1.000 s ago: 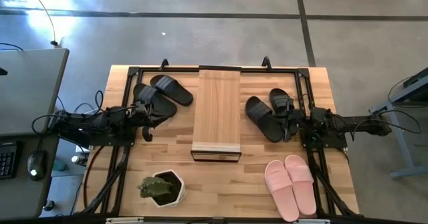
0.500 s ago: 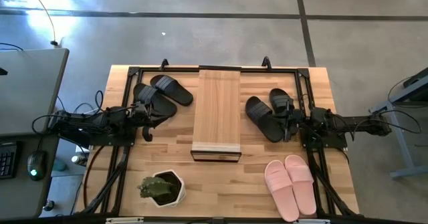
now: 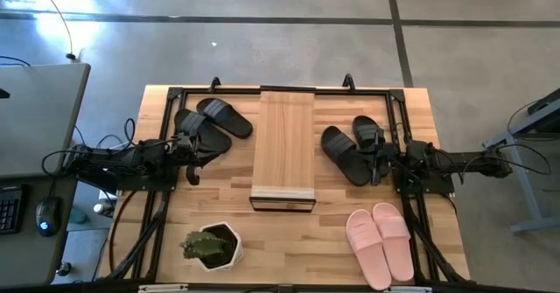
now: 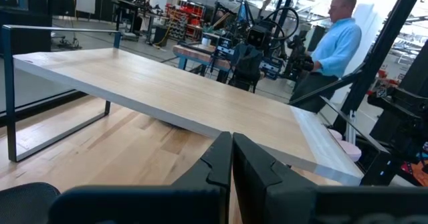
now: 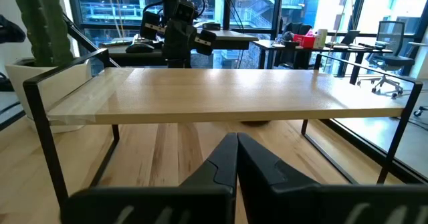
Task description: Pick and place slides into the shelf
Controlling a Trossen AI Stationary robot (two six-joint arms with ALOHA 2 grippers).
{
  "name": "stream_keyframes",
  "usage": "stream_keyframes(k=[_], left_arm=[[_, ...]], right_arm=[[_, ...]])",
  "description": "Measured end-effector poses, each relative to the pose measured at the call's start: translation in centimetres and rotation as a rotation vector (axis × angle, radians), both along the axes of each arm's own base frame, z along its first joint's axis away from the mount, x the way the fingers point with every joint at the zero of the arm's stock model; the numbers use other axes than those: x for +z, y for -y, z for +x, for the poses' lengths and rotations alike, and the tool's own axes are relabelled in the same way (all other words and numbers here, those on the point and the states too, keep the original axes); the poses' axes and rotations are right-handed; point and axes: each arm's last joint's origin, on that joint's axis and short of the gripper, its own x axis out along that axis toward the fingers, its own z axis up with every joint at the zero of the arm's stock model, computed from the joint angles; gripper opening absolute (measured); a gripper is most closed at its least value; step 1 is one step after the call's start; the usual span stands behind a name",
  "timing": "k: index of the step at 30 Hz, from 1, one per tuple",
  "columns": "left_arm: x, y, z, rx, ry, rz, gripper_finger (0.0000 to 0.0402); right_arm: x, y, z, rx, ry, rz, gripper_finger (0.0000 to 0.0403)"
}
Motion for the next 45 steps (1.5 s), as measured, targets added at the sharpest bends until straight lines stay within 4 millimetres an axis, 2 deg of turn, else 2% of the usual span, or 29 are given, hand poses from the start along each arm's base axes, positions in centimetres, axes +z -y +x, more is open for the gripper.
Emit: stream_keyframes(k=[7,11,14,19,22,26,31,35,39,43,45], left_arm=[[0.2,0.0,0.0,-0.003,0.034,-0.041,0.0003],[1.4,0.0,-0.1,-0.004,0.22,-0.26,0.0003],[2.6,-0.2,-0.4,0.005,0.401,-0.41,0.0003],[3.9,-0.3,-1.0,0.0,0.581,-0.491,0.0003],[4.5,-0.3,-1.3,0.013,0.661,-0.493,0.0003],[5.7,-0.3,-2.2,0.012,0.791,-0.415,0.0003],[7.0,-0.2,-3.3,-0.001,0.943,-0.313,0.0003],[7.7,-0.1,-3.7,-0.019,0.955,-0.223,0.0003],[9.1,0.1,-3.9,-0.041,0.902,-0.123,0.0003],[10.9,0.2,-3.9,-0.02,0.771,-0.06,0.0003],[11.6,0.2,-3.8,-0.011,0.676,-0.057,0.0003]], right_arm=[[0.1,0.1,0.0,-0.029,-0.014,-0.106,0.0],[0.1,0.1,0.0,-0.029,-0.013,-0.102,0.0],[0.1,0.1,0.0,-0.042,-0.024,-0.169,0.0],[0.4,0.1,0.0,-0.04,0.003,-0.203,0.0],[1.6,-0.1,-0.1,0.02,0.148,-0.1,0.0],[4.1,-0.1,-0.8,0.025,0.423,-0.08,0.0],[7.7,0.0,-3.7,0.024,0.915,-0.048,0.0],[9.1,0.0,-6.1,0.07,1.219,0.04,0.0],[9.4,0.2,-7.3,0.082,1.357,0.167,0.0],[9.3,0.3,-7.0,0.069,1.332,0.205,0.0],[9.2,0.3,-6.6,0.11,1.307,0.277,0.0]])
